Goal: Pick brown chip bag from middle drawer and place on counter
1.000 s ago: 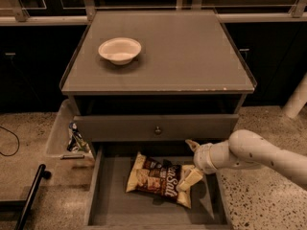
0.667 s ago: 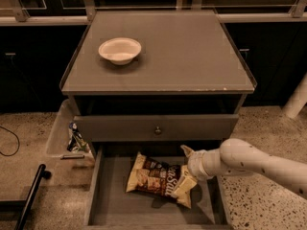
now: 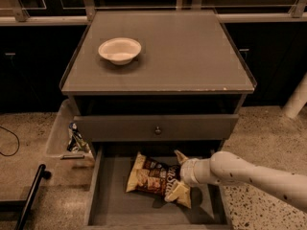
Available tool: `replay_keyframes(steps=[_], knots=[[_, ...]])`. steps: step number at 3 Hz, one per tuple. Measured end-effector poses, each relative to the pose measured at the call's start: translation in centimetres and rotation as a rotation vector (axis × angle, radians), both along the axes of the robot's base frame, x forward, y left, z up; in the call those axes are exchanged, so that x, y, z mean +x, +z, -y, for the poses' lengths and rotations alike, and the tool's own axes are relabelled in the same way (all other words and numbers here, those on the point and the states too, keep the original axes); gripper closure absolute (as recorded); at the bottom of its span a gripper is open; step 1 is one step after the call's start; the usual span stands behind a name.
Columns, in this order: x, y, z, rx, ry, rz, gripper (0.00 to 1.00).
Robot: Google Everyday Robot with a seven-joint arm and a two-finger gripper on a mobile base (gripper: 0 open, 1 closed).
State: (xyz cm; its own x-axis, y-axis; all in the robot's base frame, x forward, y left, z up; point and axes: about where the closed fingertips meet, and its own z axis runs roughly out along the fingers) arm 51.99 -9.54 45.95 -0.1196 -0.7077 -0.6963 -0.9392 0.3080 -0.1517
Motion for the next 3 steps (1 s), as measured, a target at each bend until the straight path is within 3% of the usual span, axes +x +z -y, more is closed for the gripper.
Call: replay_keyframes(steps=[1, 3], knots=[[0.9, -2.2, -0.7, 0.036, 0.019, 0.000, 0.00], [1.1, -6.6, -2.2, 0.108, 0.046, -0.064, 0.00]])
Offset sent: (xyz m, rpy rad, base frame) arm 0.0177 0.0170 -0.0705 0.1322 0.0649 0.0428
